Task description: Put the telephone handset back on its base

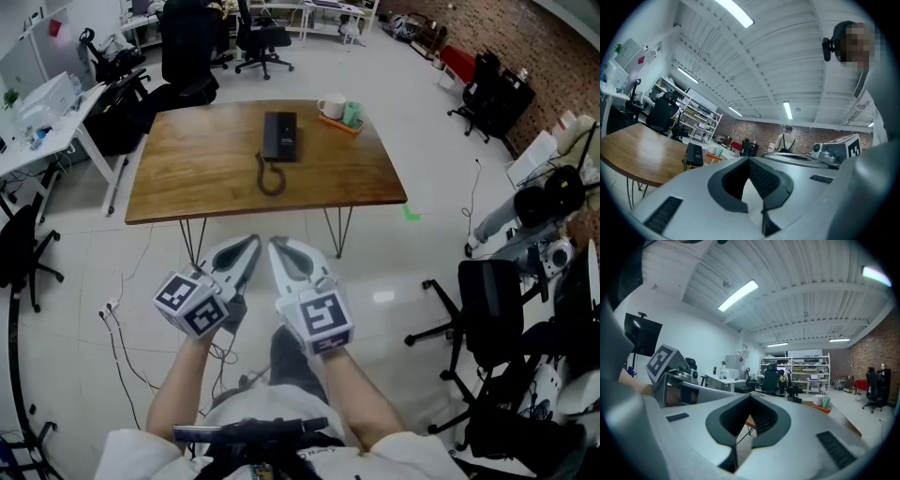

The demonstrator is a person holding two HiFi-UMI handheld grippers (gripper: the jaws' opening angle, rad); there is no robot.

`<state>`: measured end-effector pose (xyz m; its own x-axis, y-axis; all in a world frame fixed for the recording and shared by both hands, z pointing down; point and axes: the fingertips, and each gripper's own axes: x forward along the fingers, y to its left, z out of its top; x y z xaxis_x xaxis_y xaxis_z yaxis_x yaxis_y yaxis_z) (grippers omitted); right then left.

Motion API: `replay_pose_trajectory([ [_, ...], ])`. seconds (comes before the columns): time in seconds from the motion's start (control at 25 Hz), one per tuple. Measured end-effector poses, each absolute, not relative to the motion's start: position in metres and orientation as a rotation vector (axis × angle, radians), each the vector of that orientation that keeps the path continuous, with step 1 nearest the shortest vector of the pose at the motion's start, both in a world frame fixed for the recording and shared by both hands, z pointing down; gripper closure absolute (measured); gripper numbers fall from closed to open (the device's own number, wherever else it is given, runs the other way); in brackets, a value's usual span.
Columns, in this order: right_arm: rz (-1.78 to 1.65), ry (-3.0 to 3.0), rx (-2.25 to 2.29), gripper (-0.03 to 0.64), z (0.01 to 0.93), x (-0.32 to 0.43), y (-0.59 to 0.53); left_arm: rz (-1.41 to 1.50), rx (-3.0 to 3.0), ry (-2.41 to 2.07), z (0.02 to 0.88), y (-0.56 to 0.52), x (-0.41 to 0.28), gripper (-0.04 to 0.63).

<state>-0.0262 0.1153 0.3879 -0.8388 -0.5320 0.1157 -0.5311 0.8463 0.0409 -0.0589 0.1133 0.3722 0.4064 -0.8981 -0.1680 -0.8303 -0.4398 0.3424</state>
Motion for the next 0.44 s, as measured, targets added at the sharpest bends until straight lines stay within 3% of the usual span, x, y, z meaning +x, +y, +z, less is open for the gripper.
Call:
replay_pose_trajectory([
  [0.44,-0.076,-2.864,0.850,0.615,0.391,-0.009,0.154,-0.526,2.488,-1.497,0.365,0.155,-0.041,0.595],
])
